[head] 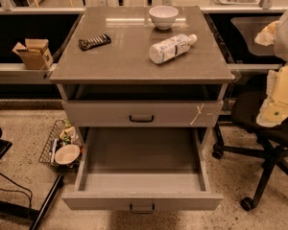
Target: Close middle drawer
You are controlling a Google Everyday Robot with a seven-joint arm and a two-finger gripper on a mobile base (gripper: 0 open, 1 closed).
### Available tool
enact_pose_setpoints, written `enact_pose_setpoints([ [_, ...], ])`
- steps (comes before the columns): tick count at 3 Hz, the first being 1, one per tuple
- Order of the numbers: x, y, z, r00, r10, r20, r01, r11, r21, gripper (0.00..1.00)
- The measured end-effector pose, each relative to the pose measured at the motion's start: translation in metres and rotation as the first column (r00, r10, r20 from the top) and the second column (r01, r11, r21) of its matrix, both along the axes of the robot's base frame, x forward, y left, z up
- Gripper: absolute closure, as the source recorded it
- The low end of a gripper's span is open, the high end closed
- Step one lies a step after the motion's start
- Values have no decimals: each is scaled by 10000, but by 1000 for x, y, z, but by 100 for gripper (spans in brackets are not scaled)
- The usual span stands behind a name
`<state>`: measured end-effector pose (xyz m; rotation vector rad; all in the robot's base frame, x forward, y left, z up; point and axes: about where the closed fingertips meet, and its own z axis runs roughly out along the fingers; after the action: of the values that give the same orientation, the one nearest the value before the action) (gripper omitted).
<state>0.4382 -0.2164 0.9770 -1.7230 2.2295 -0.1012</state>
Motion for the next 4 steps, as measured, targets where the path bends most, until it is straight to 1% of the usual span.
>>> enact_pose_setpoints([
  [1,1,1,0,10000,47,64,-47,10000,-9,0],
  [2,4,7,-2,9993,230,291,-228,9997,-50,0],
  [3,-10,20,-22,9971,441,622,-453,9988,179,0],
  [4,-28,26,-75,9968,388,698,-419,9982,435,15],
])
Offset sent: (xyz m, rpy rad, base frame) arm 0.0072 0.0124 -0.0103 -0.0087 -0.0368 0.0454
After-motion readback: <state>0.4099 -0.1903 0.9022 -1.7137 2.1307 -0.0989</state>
